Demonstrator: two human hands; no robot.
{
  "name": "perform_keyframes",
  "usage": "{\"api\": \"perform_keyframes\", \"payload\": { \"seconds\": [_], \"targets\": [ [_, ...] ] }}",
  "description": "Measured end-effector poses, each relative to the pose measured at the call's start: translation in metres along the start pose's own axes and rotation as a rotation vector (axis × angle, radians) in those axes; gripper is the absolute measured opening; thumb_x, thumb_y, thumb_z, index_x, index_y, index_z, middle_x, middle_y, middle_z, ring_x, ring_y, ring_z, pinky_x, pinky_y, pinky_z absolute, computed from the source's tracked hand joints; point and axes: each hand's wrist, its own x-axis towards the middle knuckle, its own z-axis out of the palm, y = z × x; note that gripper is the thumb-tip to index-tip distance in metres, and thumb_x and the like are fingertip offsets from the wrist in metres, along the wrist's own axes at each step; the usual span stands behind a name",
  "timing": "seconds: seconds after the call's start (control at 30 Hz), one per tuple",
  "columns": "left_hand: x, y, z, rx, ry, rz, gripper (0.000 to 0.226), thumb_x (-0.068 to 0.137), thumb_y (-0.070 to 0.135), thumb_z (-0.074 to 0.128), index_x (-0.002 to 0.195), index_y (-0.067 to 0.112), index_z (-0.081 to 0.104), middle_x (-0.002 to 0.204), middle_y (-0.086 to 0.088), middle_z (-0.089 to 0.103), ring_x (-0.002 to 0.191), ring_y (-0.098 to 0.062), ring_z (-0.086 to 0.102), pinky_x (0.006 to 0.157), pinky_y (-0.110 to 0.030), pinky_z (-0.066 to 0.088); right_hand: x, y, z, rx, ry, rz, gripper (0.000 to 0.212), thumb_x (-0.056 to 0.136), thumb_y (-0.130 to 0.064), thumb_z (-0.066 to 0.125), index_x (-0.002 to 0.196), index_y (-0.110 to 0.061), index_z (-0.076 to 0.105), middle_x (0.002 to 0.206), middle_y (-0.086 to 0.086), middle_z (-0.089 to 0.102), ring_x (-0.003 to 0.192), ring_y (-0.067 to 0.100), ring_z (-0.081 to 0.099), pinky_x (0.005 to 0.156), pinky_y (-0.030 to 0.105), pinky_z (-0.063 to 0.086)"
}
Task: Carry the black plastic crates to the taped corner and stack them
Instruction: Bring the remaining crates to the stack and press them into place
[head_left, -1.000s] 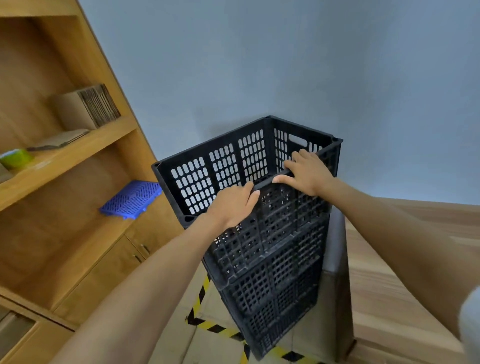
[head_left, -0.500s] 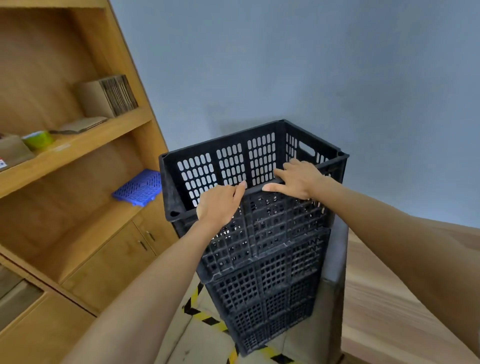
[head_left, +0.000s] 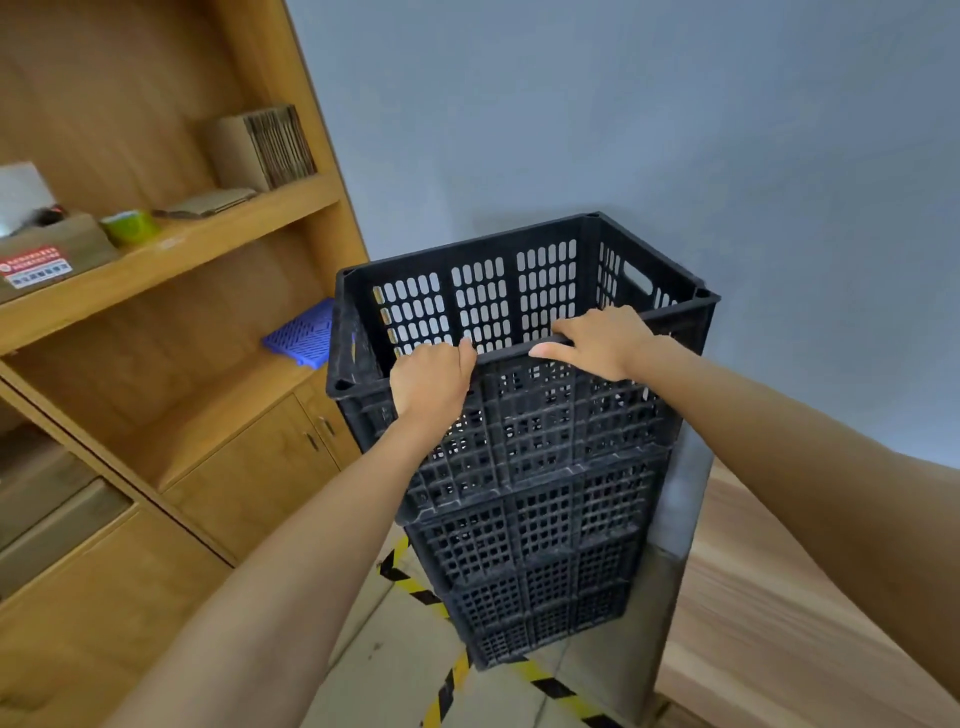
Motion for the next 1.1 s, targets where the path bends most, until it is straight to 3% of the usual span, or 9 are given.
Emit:
{"api": "perform_keyframes", "payload": {
  "seconds": [0.17,0.3,0.43,0.5,0.63,0.87,1.1],
  "targets": [
    [0.012,0.002,0.017,-0.045,0.187,0.010,0.058,0.102,0.034,0.019,0.053,0.014,0.044,0.046,0.001,0.041,0.037,-0.017,0.031,0.041,-0.023,0.017,-0.001,-0.002,0.012,-0.015,0.163,0.040,0.083,0.083,-0.081,0.014,0.111,-0.019,0.062,0.070,0.002,0.063,0.063,0.023,0.055,0.063,0.033,0.044],
    [0.015,-0.001,0.020,-0.076,0.211,-0.005,0.061,0.101,0.036,0.017,0.051,0.014,0.045,0.048,-0.001,0.047,0.038,-0.018,0.033,0.041,-0.025,0.017,-0.001,-0.005,0.016,-0.030,0.211,0.050,0.077,0.085,-0.078,0.018,0.100,-0.017,0.062,0.058,0.000,0.058,0.050,0.018,0.047,0.054,0.029,0.043],
    [0.023,-0.011,0.026,-0.085,0.224,0.006,0.061,0.102,0.033,0.024,0.051,0.012,0.049,0.049,-0.004,0.052,0.040,-0.022,0.041,0.041,-0.024,0.024,0.008,-0.015,0.026,-0.037,0.270,0.085,0.079,0.086,-0.079,0.020,0.109,-0.018,0.065,0.057,-0.001,0.060,0.050,0.018,0.050,0.055,0.028,0.037],
    [0.028,-0.019,0.029,-0.097,0.231,0.019,0.062,0.103,0.034,0.025,0.052,0.011,0.052,0.048,-0.004,0.053,0.042,-0.024,0.048,0.042,-0.025,0.030,0.014,-0.022,0.029,-0.049,0.298,0.103,0.076,0.085,-0.079,0.019,0.096,-0.019,0.064,0.055,-0.002,0.057,0.048,0.018,0.047,0.055,0.028,0.032],
    [0.040,-0.039,0.038,-0.112,0.259,0.069,0.062,0.102,0.034,0.024,0.050,0.011,0.048,0.046,-0.002,0.047,0.040,-0.022,0.041,0.040,-0.024,0.022,0.025,-0.038,0.031,-0.064,0.344,0.155,0.075,0.083,-0.080,0.015,0.077,-0.018,0.057,0.053,-0.002,0.055,0.047,0.018,0.047,0.057,0.028,0.030],
    [0.062,-0.073,0.051,-0.162,0.303,0.169,0.062,0.103,0.036,0.023,0.047,0.013,0.040,0.043,-0.001,0.039,0.037,-0.020,0.034,0.041,-0.023,0.019,0.043,-0.066,0.029,0.010,0.307,0.253,0.076,0.087,-0.076,0.026,0.106,-0.014,0.065,0.060,-0.004,0.050,0.056,0.018,0.044,0.070,0.035,0.042],
    [0.074,-0.093,0.058,-0.204,0.318,0.264,0.064,0.103,0.038,0.021,0.046,0.015,0.038,0.041,0.001,0.036,0.036,-0.017,0.033,0.040,-0.024,0.018,0.053,-0.084,0.029,-0.028,0.313,0.300,0.073,0.086,-0.078,0.015,0.088,-0.016,0.054,0.065,-0.001,0.059,0.060,0.023,0.054,0.079,0.041,0.048]
  ]
}}
